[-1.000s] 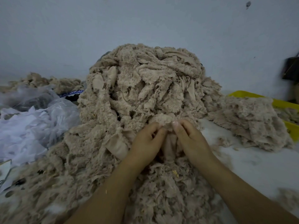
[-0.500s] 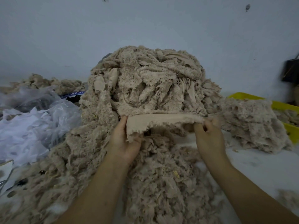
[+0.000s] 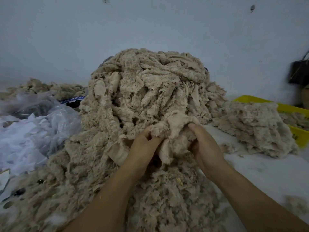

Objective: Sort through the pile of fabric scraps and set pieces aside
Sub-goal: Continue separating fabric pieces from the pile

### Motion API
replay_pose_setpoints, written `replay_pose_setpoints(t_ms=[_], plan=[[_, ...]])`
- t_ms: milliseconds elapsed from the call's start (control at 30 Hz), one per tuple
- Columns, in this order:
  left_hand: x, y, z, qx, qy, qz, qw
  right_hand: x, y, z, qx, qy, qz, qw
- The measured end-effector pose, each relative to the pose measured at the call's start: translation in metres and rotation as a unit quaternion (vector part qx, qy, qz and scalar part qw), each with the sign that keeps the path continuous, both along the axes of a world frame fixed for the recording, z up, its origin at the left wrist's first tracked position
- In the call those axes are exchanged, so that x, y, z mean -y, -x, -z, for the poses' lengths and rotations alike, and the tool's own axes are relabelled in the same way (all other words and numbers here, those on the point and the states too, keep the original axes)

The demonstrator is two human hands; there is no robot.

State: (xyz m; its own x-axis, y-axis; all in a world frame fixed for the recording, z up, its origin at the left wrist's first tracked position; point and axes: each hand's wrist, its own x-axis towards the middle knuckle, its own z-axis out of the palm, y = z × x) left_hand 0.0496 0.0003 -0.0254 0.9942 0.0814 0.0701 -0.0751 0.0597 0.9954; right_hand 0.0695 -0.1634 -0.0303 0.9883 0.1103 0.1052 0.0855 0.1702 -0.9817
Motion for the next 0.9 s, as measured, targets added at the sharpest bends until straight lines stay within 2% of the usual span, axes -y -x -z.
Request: replay_pose_setpoints(t_ms=[133, 233, 300, 333, 367, 400, 433, 467, 500, 633, 767, 900], plan=[[0.002, 0.001, 0.002, 0.056, -0.008, 0.036, 0.998, -0.009, 0.013, 0.000, 0.103, 0.199, -0.066, 0.972], [0.000, -0.001, 0.005, 0.074, -0.007, 0.039, 0.996, -0.006, 0.006, 0.006, 0.073, 0.239, 0.018, 0.968], [-0.003, -0.002, 0.007, 0.090, -0.015, 0.031, 0.995, 0.002, 0.000, 0.001, -0.015, 0.137, 0.052, 0.989], [-0.004, -0.003, 0.008, 0.095, -0.022, 0.030, 0.995, 0.011, -0.006, -0.003, -0.058, 0.039, 0.069, 0.995], [-0.004, -0.003, 0.010, 0.095, -0.033, 0.028, 0.995, 0.022, -0.011, -0.011, -0.091, -0.086, 0.091, 0.988], [-0.005, -0.004, 0.011, 0.094, -0.046, 0.026, 0.994, 0.035, -0.018, -0.020, -0.099, -0.213, 0.112, 0.966], [-0.005, -0.005, 0.014, 0.092, -0.059, 0.027, 0.994, 0.047, -0.025, -0.024, -0.091, -0.305, 0.133, 0.938], [-0.004, -0.006, 0.016, 0.091, -0.071, 0.030, 0.993, 0.056, -0.029, -0.025, -0.090, -0.348, 0.147, 0.922], [-0.003, -0.006, 0.018, 0.091, -0.085, 0.035, 0.992, 0.059, -0.031, -0.022, -0.108, -0.345, 0.153, 0.920], [0.002, -0.006, 0.027, 0.077, -0.179, 0.035, 0.980, 0.050, -0.032, 0.000, -0.186, -0.206, 0.152, 0.949], [0.011, -0.015, 0.024, 0.042, -0.274, 0.038, 0.960, 0.049, -0.053, -0.013, -0.168, -0.112, 0.169, 0.965], [0.037, -0.035, 0.017, 0.001, -0.317, 0.064, 0.946, 0.058, -0.073, -0.010, -0.151, 0.017, 0.118, 0.981]])
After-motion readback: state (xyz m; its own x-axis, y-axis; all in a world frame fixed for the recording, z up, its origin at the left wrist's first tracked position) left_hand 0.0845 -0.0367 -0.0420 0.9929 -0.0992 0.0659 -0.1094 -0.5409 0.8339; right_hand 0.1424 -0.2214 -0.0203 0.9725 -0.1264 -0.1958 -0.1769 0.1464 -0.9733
